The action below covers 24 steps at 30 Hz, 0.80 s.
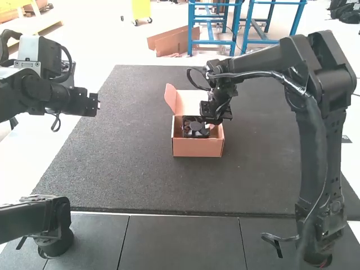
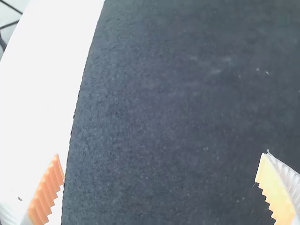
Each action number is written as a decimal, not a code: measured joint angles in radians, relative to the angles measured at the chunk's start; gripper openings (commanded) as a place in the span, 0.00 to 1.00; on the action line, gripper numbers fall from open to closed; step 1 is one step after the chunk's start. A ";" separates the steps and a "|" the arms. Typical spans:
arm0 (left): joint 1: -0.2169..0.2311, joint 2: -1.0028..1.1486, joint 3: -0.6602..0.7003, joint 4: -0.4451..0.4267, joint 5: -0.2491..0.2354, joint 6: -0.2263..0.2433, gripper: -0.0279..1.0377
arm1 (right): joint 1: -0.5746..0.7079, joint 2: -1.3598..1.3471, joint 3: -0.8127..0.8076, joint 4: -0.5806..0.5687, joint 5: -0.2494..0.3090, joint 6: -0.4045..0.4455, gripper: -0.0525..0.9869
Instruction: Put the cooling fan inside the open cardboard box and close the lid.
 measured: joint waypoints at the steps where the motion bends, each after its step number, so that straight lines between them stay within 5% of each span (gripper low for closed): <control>1: 0.000 0.000 0.000 0.000 0.000 0.000 0.94 | 0.000 0.006 0.004 -0.001 -0.001 0.000 0.36; 4: 0.000 0.000 0.000 0.013 0.000 -0.004 0.94 | 0.000 0.027 0.047 -0.020 -0.002 -0.009 0.59; 11: 0.000 0.021 0.010 0.053 0.006 -0.005 0.94 | 0.000 0.029 0.220 -0.178 -0.059 -0.031 0.69; 16: -0.024 0.078 0.015 0.093 0.011 -0.008 0.94 | -0.003 -0.003 0.315 -0.221 -0.103 -0.056 0.94; 24: -0.119 0.203 0.074 0.167 0.018 -0.015 0.94 | -0.089 -0.232 0.187 -0.158 -0.102 -0.088 0.93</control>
